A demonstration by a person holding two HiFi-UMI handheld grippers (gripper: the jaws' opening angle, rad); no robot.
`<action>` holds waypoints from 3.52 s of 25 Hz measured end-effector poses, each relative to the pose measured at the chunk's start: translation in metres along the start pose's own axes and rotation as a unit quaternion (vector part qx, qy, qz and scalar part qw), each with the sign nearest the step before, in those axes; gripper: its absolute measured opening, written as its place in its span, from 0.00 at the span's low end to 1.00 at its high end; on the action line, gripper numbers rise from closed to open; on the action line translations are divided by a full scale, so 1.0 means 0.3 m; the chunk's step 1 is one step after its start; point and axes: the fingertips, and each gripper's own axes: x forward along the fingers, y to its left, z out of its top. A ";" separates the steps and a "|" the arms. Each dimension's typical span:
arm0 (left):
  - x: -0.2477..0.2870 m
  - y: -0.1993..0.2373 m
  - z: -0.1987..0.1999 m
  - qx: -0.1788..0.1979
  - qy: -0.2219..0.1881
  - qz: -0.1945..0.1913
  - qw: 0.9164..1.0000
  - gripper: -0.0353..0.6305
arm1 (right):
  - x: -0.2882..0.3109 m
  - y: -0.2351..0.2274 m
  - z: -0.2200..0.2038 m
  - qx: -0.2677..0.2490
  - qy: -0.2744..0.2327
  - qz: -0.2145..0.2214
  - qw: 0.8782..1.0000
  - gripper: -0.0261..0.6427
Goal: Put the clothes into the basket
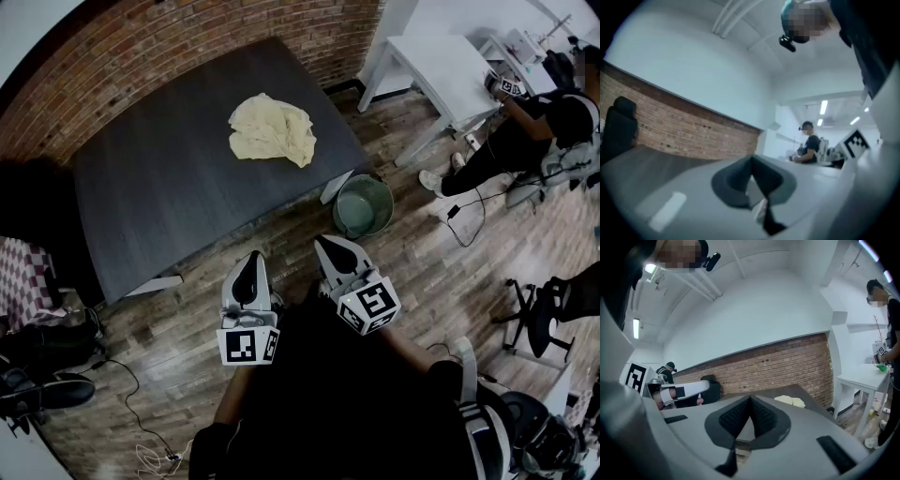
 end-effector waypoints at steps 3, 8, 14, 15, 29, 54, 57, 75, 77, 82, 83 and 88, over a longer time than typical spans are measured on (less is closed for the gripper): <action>-0.004 0.001 0.001 -0.001 -0.002 0.001 1.000 0.06 | -0.004 0.003 -0.001 0.001 -0.001 0.000 1.000 0.05; -0.012 0.008 0.006 -0.003 -0.003 0.002 1.000 0.06 | -0.003 0.014 0.000 0.000 0.000 -0.001 1.000 0.05; -0.028 0.030 0.005 -0.003 -0.004 0.001 1.000 0.06 | 0.008 0.027 -0.004 0.014 -0.006 -0.002 1.000 0.05; -0.031 0.036 0.005 -0.004 -0.004 0.001 1.000 0.06 | 0.011 0.029 -0.002 0.018 -0.009 -0.001 1.000 0.05; -0.119 0.159 0.029 0.018 -0.004 -0.027 0.999 0.06 | 0.073 0.165 -0.017 -0.001 -0.004 -0.020 1.000 0.05; 0.327 0.327 0.023 0.013 0.011 -0.007 1.000 0.06 | 0.478 -0.096 0.073 -0.043 0.007 0.021 0.999 0.05; 0.435 0.326 0.029 0.013 0.011 0.000 1.000 0.06 | 0.533 -0.177 0.097 -0.043 0.014 0.035 0.998 0.05; 0.671 0.401 -0.010 0.004 0.031 0.062 0.998 0.06 | 0.778 -0.347 0.093 -0.059 0.054 0.105 0.991 0.05; 0.690 0.423 -0.015 0.008 0.030 0.058 0.998 0.06 | 0.806 -0.350 0.092 -0.062 0.055 0.101 0.991 0.05; 0.753 0.479 -0.009 0.012 0.022 0.048 0.999 0.06 | 0.887 -0.352 0.075 -0.071 0.074 0.096 0.990 0.05; 0.764 0.493 -0.008 0.012 0.023 0.046 0.999 0.06 | 0.907 -0.352 0.070 -0.072 0.079 0.096 0.990 0.05; 0.823 0.571 -0.021 -0.002 0.034 0.046 0.998 0.06 | 1.016 -0.367 0.038 -0.086 0.107 0.095 0.986 0.05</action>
